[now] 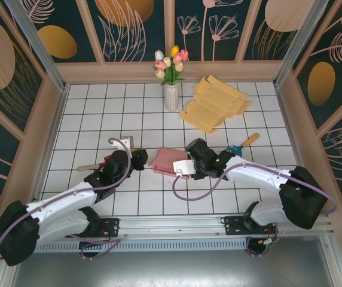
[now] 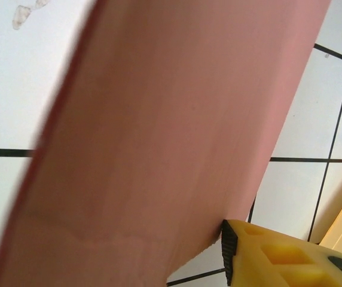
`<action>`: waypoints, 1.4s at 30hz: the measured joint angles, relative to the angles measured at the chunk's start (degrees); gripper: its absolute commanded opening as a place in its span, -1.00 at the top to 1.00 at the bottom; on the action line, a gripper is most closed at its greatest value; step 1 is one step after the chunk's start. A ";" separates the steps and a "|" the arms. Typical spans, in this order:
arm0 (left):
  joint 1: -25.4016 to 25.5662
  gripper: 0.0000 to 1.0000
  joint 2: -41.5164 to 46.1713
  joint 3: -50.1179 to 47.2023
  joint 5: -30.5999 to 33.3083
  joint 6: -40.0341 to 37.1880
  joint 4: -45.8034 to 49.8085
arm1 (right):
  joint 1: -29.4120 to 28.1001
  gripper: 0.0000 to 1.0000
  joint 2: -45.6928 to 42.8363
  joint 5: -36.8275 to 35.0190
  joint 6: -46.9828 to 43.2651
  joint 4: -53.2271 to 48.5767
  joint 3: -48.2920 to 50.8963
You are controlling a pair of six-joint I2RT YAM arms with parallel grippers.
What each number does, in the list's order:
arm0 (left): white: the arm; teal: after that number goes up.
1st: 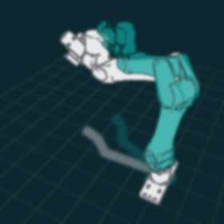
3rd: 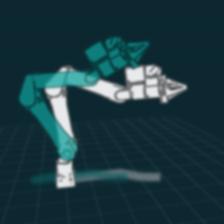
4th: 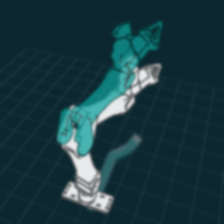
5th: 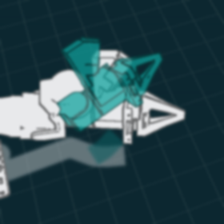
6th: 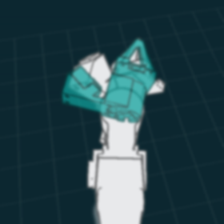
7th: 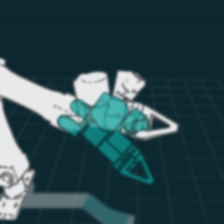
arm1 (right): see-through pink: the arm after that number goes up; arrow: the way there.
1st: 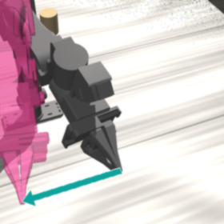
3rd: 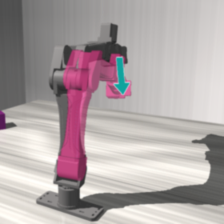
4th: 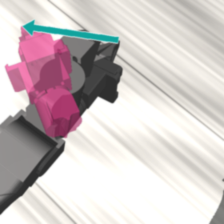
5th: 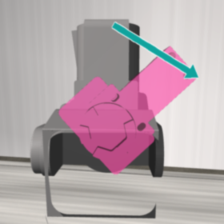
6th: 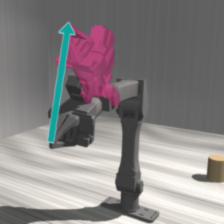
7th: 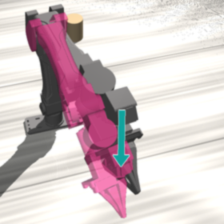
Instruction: Fold the paper box
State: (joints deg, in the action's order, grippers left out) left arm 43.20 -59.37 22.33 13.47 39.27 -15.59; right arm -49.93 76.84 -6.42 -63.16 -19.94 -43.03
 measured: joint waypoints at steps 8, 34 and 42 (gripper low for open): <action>1.53 0.31 -8.87 2.36 -1.49 -0.07 -1.95 | -0.98 0.06 0.00 -1.68 -0.02 -2.47 -0.70; 6.64 0.18 -25.03 4.92 1.16 -1.29 -8.46 | -4.92 -0.06 -6.25 -5.51 5.99 -12.50 -3.96; 6.62 0.15 -25.03 4.11 2.21 -1.27 -9.70 | -4.92 -0.26 -16.65 -5.42 19.87 -6.56 -4.72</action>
State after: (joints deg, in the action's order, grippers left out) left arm 49.82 -84.40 26.44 15.68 38.00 -25.30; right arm -54.85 60.18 -11.84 -43.29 -26.50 -47.75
